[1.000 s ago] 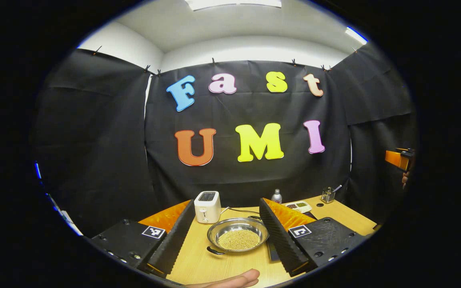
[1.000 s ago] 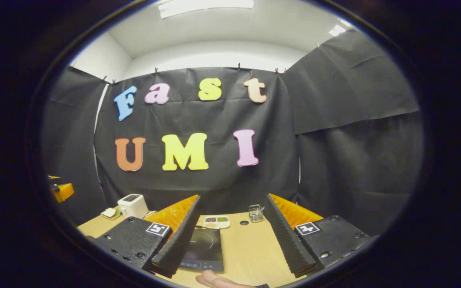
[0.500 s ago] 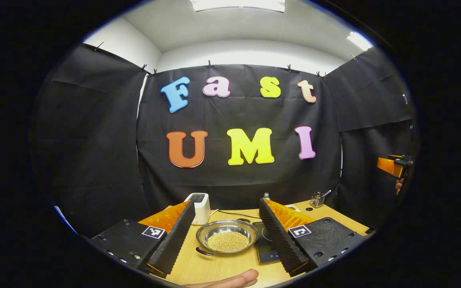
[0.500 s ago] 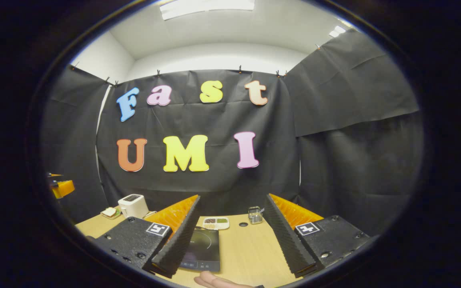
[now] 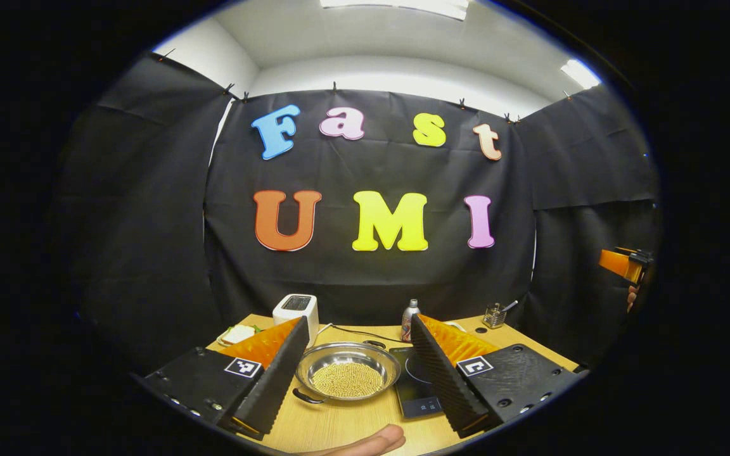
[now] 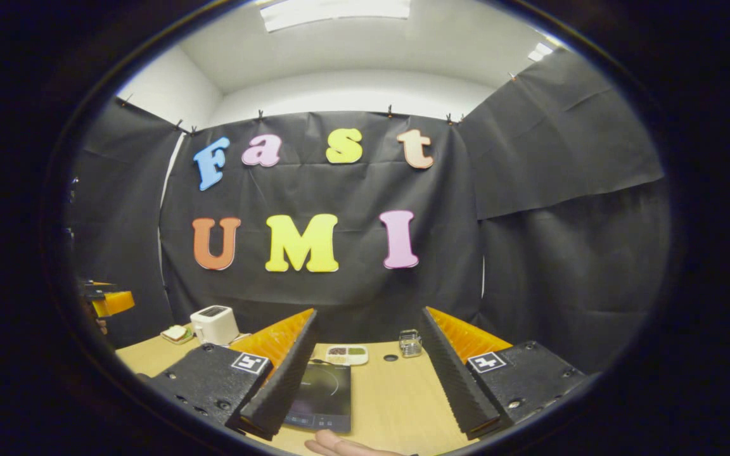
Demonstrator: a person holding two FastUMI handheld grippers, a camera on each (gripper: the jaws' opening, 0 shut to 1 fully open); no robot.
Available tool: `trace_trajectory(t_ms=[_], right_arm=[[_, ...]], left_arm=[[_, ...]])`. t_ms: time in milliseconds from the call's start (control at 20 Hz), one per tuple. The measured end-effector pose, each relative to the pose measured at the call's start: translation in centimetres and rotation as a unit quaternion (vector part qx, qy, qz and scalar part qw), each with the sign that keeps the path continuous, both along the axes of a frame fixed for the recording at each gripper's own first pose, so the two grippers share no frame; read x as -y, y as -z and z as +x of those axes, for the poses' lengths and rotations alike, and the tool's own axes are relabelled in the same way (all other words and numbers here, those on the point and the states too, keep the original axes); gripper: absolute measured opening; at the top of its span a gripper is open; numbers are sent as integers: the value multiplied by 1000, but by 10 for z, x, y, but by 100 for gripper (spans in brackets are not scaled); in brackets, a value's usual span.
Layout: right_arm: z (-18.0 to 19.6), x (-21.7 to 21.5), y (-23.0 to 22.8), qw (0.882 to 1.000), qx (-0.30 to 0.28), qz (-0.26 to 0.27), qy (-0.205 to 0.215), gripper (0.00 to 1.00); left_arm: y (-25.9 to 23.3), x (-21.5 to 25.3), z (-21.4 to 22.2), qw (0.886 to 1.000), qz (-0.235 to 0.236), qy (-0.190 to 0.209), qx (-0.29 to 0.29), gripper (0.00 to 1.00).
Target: First push the handle of the pot to place it horizontally, then grasp the pot with both hands and set it on the induction cooktop.
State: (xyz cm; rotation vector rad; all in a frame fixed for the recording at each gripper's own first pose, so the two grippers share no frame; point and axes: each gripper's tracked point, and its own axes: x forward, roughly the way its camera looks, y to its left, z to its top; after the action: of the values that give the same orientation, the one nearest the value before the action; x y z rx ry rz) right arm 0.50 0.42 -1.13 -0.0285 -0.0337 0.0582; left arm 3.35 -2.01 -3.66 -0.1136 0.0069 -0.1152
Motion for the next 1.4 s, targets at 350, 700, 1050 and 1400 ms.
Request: trace_trajectory(t_ms=[350,700,1050,1400], right_arm=[[19,-15,20,1000,-9,-5,-13,96],[45,-30,37,999,-23,-14,-24,96],[71,-34,52,999,-40,-13,-28,96],[106,-37,67,997,-55,-26,-41,96]], left_arm=[[67,18,48,996,58,55,-36,85],[161,14,77,979,83,61,-179,20],[215,8,90,961,54,45,-269,0],[271,5,87,931,40,60,-358,0]])
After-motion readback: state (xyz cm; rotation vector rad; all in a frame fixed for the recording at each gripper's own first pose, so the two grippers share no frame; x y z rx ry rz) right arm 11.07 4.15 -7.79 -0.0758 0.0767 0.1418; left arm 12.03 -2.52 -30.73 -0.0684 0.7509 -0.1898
